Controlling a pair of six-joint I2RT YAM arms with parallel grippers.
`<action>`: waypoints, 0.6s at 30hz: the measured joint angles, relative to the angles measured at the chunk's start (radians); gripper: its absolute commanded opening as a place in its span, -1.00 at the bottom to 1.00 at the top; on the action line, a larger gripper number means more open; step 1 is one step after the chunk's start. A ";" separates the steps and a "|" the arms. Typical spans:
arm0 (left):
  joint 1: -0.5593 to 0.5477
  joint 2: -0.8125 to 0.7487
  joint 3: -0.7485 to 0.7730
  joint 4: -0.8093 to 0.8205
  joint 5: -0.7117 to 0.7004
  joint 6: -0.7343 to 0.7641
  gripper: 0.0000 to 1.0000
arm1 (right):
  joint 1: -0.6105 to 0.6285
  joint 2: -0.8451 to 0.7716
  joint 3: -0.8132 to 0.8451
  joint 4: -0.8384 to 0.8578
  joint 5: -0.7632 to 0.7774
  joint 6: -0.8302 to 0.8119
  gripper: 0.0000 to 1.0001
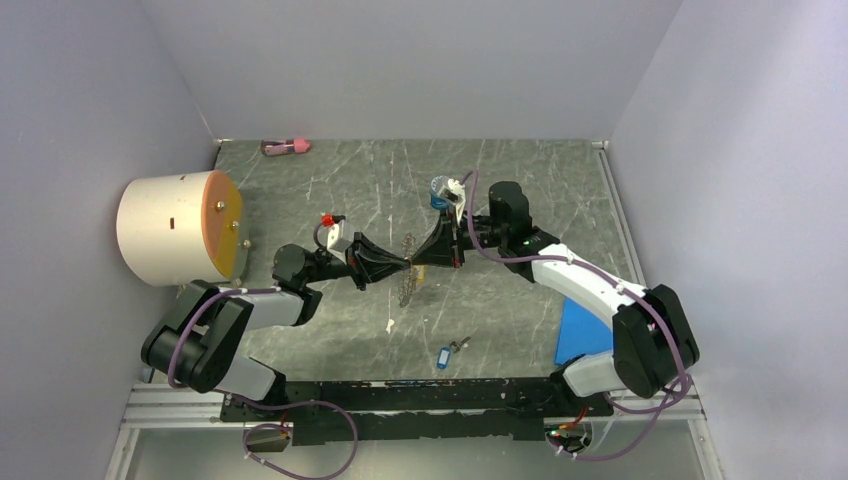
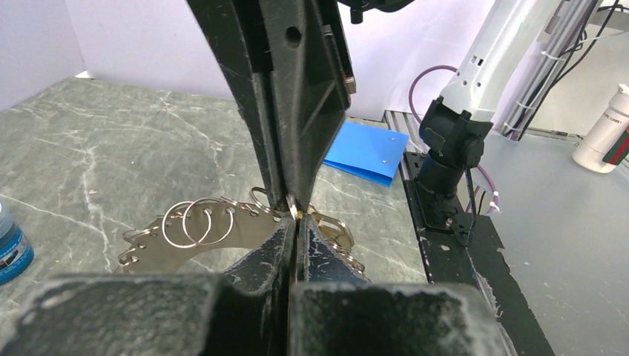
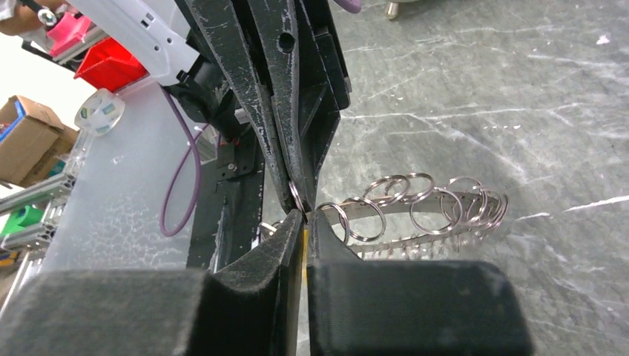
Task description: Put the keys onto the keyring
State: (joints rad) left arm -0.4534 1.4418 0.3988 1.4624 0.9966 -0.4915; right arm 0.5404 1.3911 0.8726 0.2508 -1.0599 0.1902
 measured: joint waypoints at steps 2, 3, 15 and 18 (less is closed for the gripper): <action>0.000 0.000 0.000 0.000 -0.001 0.001 -0.95 | 0.001 -0.002 0.008 -0.024 -0.002 -0.010 -0.27; 0.000 0.000 0.000 0.000 -0.003 0.001 -0.95 | 0.002 -0.006 0.010 -0.031 -0.002 -0.018 -0.16; -0.002 0.000 0.012 0.003 0.001 0.001 -0.95 | 0.010 -0.051 0.013 -0.005 -0.024 0.003 -0.37; -0.003 0.000 0.012 0.003 0.001 0.001 -0.95 | 0.011 -0.032 0.013 0.016 -0.036 0.018 -0.45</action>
State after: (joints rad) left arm -0.4561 1.4422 0.4107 1.4651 0.9977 -0.4904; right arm 0.5514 1.3590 0.8856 0.2672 -1.0958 0.2085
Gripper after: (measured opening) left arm 0.030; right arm 0.312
